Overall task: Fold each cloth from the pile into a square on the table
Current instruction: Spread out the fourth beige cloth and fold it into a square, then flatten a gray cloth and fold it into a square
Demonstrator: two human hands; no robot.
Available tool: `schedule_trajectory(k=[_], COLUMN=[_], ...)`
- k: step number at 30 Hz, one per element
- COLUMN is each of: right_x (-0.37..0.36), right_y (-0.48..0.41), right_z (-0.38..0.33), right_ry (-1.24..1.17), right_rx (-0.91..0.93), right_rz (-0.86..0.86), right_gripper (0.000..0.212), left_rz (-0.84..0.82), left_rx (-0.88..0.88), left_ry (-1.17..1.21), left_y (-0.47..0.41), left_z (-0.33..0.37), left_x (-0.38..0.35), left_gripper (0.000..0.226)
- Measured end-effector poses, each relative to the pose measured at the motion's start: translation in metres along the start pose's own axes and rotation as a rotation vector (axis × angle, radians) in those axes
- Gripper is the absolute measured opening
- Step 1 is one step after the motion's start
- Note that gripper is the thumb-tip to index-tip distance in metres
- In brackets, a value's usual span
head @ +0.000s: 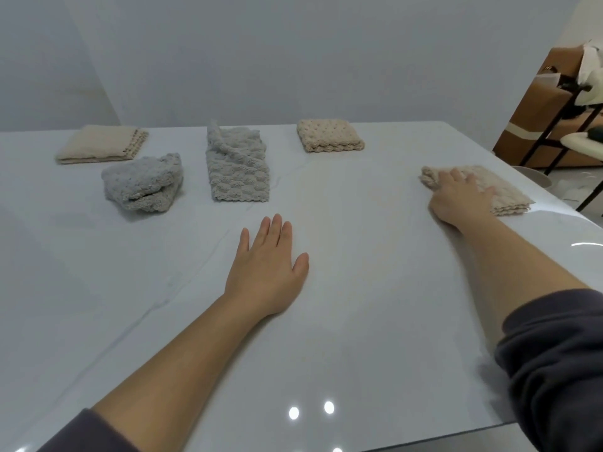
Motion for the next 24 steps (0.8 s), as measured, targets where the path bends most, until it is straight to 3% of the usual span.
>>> schedule_trajectory(k=[19,24], right_x=[0.001,0.012], right_y=[-0.012,0.013], right_z=[0.008,-0.052], right_ry=[-0.028,-0.096], right_rx=[-0.029,0.156], right_rz=[0.028,0.159], right_gripper=[0.053,0.056], left_rz=[0.011,-0.010], left_rx=[-0.002,-0.008], left_ry=[0.008,0.064], left_y=[0.000,-0.001], left_z=[0.001,0.000], left_x=[-0.001,0.002], left_gripper=[0.064,0.064])
Point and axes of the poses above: each hand's wrist, its own y-axis away from the middle knuckle, its own x-axis out of the back of the hand, z = x × y, the point moved 2 cm from there along -y, towards the middle knuckle, and after that the axes turned 4 degrees about y, right-handed, at the moved point
